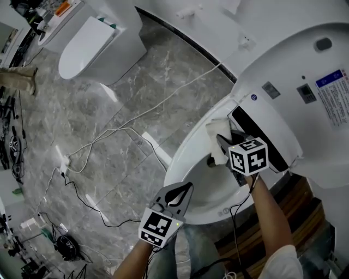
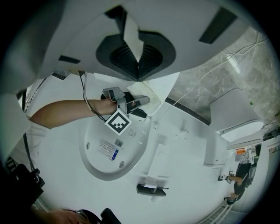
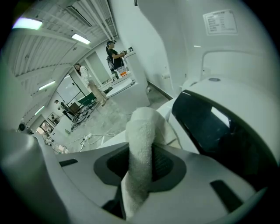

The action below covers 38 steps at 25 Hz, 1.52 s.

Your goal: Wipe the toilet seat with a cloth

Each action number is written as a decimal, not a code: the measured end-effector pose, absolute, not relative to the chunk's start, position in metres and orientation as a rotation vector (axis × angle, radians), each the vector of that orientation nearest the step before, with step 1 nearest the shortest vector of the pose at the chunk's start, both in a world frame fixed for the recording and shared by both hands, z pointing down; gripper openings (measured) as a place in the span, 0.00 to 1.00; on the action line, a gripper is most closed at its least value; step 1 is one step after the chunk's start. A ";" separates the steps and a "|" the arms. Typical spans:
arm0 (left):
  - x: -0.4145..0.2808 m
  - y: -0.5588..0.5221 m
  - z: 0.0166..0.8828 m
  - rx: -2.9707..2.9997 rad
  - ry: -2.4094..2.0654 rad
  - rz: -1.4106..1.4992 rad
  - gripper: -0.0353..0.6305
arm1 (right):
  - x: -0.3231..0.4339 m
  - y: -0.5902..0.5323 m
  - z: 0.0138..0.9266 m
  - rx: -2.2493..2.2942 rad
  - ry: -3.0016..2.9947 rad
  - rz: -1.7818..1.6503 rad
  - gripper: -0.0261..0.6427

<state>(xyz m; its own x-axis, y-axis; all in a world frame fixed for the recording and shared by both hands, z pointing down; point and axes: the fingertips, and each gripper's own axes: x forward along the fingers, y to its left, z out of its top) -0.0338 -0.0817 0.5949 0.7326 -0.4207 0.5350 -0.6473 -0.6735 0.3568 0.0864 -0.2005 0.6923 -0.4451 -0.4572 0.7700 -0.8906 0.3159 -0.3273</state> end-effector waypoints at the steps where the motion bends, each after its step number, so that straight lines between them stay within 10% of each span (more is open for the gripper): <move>1: -0.031 -0.081 0.595 2.402 -0.800 0.565 0.07 | 0.090 -0.199 0.692 1.197 -2.031 1.026 0.19; 38: 0.052 -0.011 0.591 2.525 -0.447 0.665 0.07 | 0.227 -0.027 0.695 1.559 -1.778 1.202 0.19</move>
